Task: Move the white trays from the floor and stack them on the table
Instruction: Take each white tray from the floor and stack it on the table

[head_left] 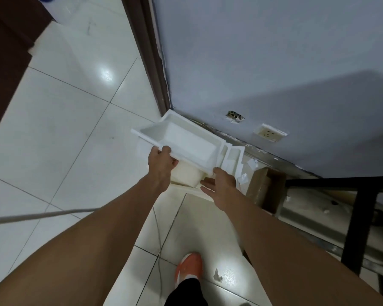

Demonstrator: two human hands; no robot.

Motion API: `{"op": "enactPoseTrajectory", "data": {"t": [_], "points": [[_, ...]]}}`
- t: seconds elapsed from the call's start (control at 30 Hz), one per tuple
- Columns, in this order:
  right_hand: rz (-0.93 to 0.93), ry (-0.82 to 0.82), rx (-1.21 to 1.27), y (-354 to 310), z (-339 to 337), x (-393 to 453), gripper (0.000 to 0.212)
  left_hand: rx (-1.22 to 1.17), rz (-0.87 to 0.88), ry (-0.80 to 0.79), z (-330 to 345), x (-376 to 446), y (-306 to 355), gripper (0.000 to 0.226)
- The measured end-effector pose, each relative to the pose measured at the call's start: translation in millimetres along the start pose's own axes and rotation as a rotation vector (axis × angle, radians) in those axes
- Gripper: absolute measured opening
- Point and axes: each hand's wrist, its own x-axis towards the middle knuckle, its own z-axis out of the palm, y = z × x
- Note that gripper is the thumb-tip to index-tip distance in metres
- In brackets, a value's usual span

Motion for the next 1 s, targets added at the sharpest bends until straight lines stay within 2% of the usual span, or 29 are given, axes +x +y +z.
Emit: {"op": "enactPoseTrajectory", "data": {"t": [0.13, 0.33, 0.4, 0.53, 0.63, 0.73, 0.83, 0.87, 0.93, 1.0], "points": [[0.008, -0.054, -0.015, -6.7, -5.5, -28.5, 0.038, -0.023, 0.044, 0.044, -11.6, -37.1, 14.1, 0.016], [-0.062, -0.141, -0.150, -29.5, -16.5, -101.4, 0.033, -0.095, 0.057, 0.117, -26.5, -116.7, 51.4, 0.016], [-0.121, -0.114, -0.182, -39.9, -24.0, -126.0, 0.028, -0.101, 0.069, 0.156, -29.2, -144.9, 65.7, 0.015], [-0.243, -0.001, -0.255, -58.3, -43.6, -180.0, 0.033, -0.034, 0.143, 0.149, -25.7, -209.4, 99.0, 0.020], [-0.326, 0.036, -0.315, -73.9, -62.7, -225.0, 0.030, 0.164, 0.299, 0.264, -25.2, -252.0, 118.6, 0.020], [-0.401, 0.063, -0.375, -89.9, -85.0, -266.5, 0.050, 0.478, 0.441, 0.501, -29.3, -290.1, 140.6, 0.056], [-0.462, 0.036, -0.409, -102.2, -111.6, -309.7, 0.051, 0.601, 0.547, 0.588, -36.2, -331.8, 168.2, 0.078], [-0.482, 0.020, -0.415, -104.1, -121.5, -323.4, 0.048, 0.644, 0.550, 0.563, -39.2, -342.6, 175.4, 0.074], [-0.530, 0.006, -0.390, -106.2, -146.4, -349.7, 0.045, 0.765, 0.531, 0.434, -43.9, -364.8, 185.2, 0.049], [-0.583, 0.021, -0.355, -105.7, -175.9, -369.6, 0.040, 1.006, 0.539, 0.326, -41.4, -394.8, 187.3, 0.029]]}}
